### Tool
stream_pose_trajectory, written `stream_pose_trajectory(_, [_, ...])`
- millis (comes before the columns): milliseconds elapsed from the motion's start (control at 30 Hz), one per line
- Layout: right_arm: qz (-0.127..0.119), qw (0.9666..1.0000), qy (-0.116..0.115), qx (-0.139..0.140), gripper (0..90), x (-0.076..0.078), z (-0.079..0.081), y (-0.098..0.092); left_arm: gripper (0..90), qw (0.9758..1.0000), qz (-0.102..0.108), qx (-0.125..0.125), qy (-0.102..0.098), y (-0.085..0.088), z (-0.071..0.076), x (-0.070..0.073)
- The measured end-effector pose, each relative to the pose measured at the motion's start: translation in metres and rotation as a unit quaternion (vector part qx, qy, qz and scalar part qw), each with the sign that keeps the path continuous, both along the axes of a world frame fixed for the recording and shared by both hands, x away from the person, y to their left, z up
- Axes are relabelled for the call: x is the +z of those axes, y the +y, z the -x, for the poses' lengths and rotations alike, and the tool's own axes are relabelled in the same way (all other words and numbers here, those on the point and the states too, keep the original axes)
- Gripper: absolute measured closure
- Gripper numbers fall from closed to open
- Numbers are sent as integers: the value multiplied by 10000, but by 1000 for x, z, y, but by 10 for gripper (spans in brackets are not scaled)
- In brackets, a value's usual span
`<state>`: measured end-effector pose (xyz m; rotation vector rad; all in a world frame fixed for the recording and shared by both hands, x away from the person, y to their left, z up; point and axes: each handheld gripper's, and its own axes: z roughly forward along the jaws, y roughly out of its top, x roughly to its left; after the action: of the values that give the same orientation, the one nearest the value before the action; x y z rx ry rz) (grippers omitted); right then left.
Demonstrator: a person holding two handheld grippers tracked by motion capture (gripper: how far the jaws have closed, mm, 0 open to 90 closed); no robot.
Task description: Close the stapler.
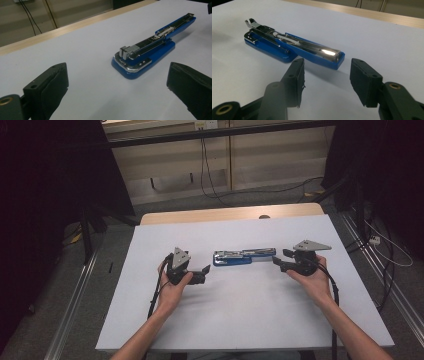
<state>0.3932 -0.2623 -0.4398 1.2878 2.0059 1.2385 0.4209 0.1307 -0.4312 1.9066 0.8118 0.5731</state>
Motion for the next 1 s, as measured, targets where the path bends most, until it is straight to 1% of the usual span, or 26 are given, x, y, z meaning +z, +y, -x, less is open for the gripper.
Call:
stream_pose_trajectory(100, [9,10000,32,25,489,-1,-1,0,40,10000,-25,-27,10,-5,-3,1])
stream_pose_trajectory(133, [29,10000,43,49,518,-1,-1,0,41,10000,-10,-40,-8,-6,-4,1])
stream_pose_trajectory(200, [18,10000,37,57,541,-1,-1,0,42,10000,18,-21,-17,-10,-6,-1])
stream_pose_trajectory(233, [25,10000,60,64,560,-1,-1,0,42,10000,-5,-29,-14,-11,-6,-2])
stream_pose_trajectory(267, [44,9999,67,68,588,-2,-1,0,42,10000,-24,-48,-7,-12,-7,-3])
stream_pose_trajectory(300, [7,9999,98,68,638,-2,-1,1,42,10000,-75,-37,23,-14,-8,-4])
stream_pose_trajectory(333, [-44,9999,122,103,674,-2,-1,1,42,9998,-158,-51,84,-15,-9,-5])
stream_pose_trajectory(367, [-53,9999,126,104,687,-2,-1,1,42,9996,-192,-89,168,-16,-11,-6])
stream_pose_trajectory(400, [-22,9999,116,96,717,-3,-1,2,43,9997,-163,-68,182,-16,-12,-7])
stream_pose_trajectory(433, [-27,9998,148,110,768,-3,-1,3,43,9998,-125,-33,157,-17,-13,-7])
stream_pose_trajectory(533, [-22,9997,212,117,848,-5,-3,1,43,9998,-118,-12,142,-20,-16,-6])
stream_pose_trajectory(600, [-29,9996,237,134,887,-6,-4,0,46,9999,-69,-18,142,-22,-18,-5])
stream_pose_trajectory(633, [2,9996,244,140,900,-6,-4,0,54,9999,7,-8,163,-23,-19,-5])
stream_pose_trajectory(700, [49,9995,284,148,900,-7,-4,1,59,9999,-1,10,110,-25,-19,-5])
stream_pose_trajectory(733, [63,9994,309,161,900,-7,-4,1,61,10000,-24,-28,92,-26,-19,-5])
stream_pose_trajectory(767, [107,9993,310,188,900,-8,-5,1,61,9999,-76,-50,136,-27,-19,-4])
stream_pose_trajectory(833, [143,9992,334,190,900,-8,-5,1,68,9992,-136,-239,305,-29,-19,-2])
stream_pose_trajectory(867, [149,9992,323,192,900,-8,-5,1,63,9991,-166,-257,293,-30,-19,-1])
stream_pose_trajectory(900, [188,9992,298,207,900,-8,-5,1,61,9992,-155,-279,229,-32,-19,0])
stream_pose_trajectory(933, [202,9991,302,218,900,-9,-5,2,60,9992,-86,-346,171,-33,-19,0])
stream_pose_trajectory(967, [207,9990,312,224,900,-9,-6,2,58,9992,-39,-365,154,-34,-19,0])
stream_pose_trajectory(1000, [214,9990,328,219,900,-10,-6,2,59,9993,-61,-332,151,-37,-19,-1])
